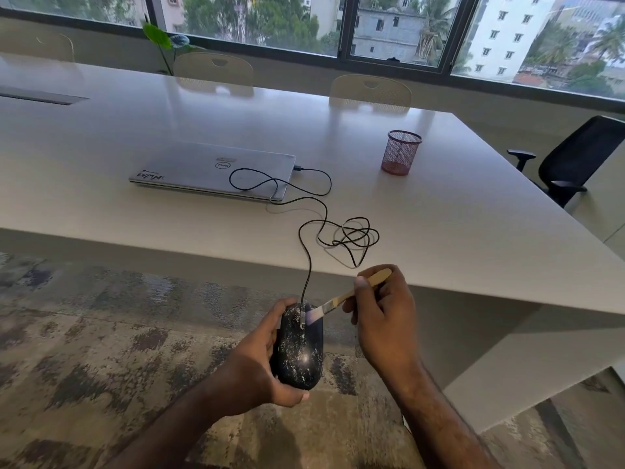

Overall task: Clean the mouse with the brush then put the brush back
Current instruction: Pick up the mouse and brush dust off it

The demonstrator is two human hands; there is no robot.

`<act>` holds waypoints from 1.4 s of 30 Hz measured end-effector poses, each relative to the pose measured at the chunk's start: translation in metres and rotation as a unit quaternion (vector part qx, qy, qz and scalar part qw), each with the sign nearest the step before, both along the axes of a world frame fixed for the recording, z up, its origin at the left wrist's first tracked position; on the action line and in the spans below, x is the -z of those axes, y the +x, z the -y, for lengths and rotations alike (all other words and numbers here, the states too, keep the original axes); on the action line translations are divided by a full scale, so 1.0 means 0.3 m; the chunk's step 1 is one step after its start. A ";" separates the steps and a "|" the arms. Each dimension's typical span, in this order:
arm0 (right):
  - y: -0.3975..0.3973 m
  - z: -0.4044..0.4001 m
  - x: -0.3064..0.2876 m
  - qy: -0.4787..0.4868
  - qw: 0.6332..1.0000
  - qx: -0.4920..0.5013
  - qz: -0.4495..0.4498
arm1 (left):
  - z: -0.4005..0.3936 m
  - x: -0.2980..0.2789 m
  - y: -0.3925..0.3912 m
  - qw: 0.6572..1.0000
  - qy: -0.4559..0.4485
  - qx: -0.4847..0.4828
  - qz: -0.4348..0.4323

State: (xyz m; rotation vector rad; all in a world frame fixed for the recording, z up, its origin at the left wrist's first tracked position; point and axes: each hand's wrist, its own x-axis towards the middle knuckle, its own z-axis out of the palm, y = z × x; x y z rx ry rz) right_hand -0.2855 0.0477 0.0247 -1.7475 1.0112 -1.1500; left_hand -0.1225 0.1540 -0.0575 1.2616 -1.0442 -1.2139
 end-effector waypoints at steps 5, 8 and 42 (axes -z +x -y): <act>0.003 -0.002 0.006 0.011 0.999 0.004 0.032 | -0.008 -0.002 -0.002 1.000 -0.003 0.007 -0.003; -0.004 -0.002 0.007 -0.006 0.999 0.010 0.032 | -0.010 -0.008 -0.005 1.000 -0.008 0.006 0.000; -0.016 0.003 0.009 0.023 1.000 0.003 0.005 | -0.021 0.002 0.006 1.000 -0.007 0.017 0.012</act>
